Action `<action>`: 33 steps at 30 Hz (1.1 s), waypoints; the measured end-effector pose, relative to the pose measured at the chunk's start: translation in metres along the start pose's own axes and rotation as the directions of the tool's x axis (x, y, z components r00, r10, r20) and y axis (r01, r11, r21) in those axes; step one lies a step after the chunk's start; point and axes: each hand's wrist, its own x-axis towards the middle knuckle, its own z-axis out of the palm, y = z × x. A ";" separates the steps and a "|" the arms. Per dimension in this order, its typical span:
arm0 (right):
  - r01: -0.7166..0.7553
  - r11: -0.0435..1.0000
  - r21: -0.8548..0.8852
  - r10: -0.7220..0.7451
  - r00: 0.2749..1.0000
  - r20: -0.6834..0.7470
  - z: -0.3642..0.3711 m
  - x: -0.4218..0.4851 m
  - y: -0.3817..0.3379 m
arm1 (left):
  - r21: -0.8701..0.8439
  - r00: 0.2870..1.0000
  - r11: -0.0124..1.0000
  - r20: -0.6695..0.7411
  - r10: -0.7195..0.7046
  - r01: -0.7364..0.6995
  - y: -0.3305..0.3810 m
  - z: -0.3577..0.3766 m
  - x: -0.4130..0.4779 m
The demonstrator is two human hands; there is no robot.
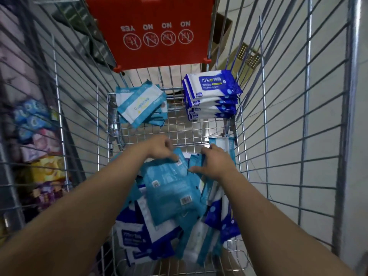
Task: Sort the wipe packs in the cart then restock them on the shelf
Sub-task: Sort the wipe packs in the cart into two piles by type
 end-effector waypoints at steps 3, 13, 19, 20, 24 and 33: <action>-0.017 0.995 0.098 0.015 1.000 0.019 0.002 -0.002 0.000 | -0.182 0.989 0.978 0.122 -0.079 0.101 -0.014 0.012 -0.010; 0.195 0.921 0.338 -0.088 0.948 -0.306 -0.012 -0.001 -0.040 | -0.427 0.994 0.899 0.084 -0.068 0.097 -0.028 -0.002 -0.037; 0.218 0.778 0.590 0.005 0.936 -0.352 -0.029 0.007 -0.064 | -0.612 0.922 0.767 -0.380 -0.070 -0.194 -0.025 -0.067 -0.071; 0.211 0.748 0.629 0.034 0.935 -0.353 -0.030 0.009 -0.067 | -0.711 0.891 0.656 -0.435 -0.126 -0.254 -0.027 -0.078 -0.074; 0.140 0.556 0.819 0.171 0.945 -0.278 -0.038 0.015 -0.085 | -0.921 0.875 0.237 -0.372 -0.308 -0.308 -0.038 -0.110 -0.069; -0.459 -0.181 0.870 0.154 0.860 0.486 -0.062 0.041 -0.124 | -0.873 0.908 -0.371 -0.166 -0.385 -0.317 -0.052 -0.112 -0.050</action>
